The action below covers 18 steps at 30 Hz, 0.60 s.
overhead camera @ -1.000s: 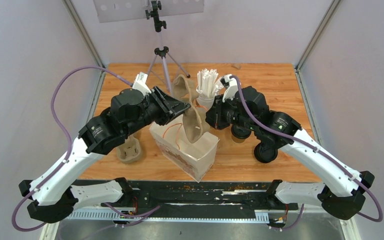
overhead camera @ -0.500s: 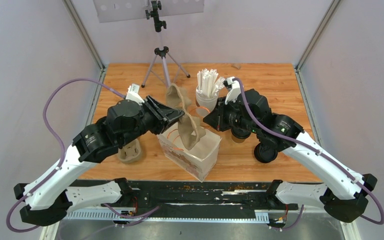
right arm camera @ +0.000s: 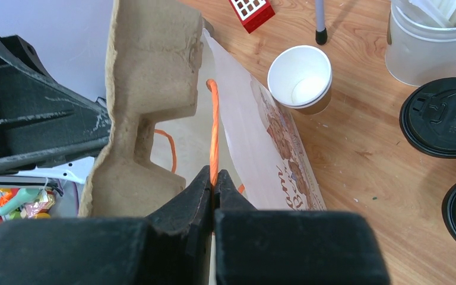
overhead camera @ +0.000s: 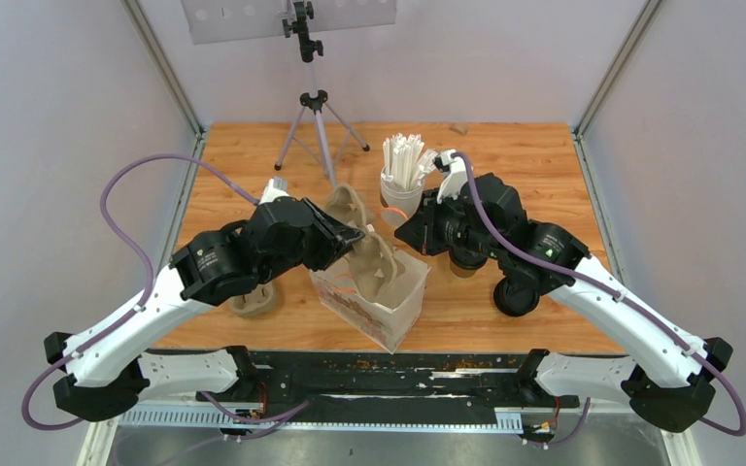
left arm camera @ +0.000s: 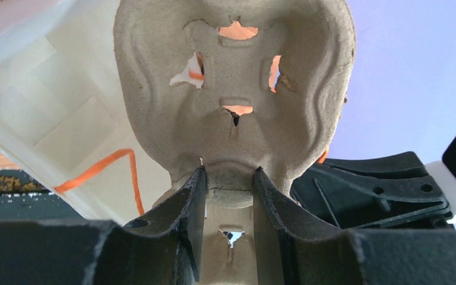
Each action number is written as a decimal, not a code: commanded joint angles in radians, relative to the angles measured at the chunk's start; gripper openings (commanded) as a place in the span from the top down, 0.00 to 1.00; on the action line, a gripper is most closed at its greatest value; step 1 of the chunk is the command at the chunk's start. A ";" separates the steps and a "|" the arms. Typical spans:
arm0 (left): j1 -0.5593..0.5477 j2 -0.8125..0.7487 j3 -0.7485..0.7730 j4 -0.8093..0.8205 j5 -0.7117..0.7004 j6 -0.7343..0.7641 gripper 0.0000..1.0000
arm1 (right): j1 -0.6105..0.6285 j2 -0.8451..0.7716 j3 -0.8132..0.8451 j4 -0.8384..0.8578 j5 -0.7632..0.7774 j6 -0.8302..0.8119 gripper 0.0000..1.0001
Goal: Pack the takeout coffee
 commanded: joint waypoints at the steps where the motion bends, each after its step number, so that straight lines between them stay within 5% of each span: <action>1: -0.048 0.013 0.050 -0.083 -0.070 -0.130 0.80 | -0.002 -0.017 -0.007 0.024 0.014 0.001 1.00; 8: -0.063 0.048 0.127 -0.242 -0.119 -0.200 0.79 | -0.002 -0.035 -0.032 0.038 0.053 -0.002 1.00; 18: -0.081 0.055 0.118 -0.257 -0.127 -0.289 0.78 | -0.002 -0.025 -0.034 0.037 0.058 -0.021 1.00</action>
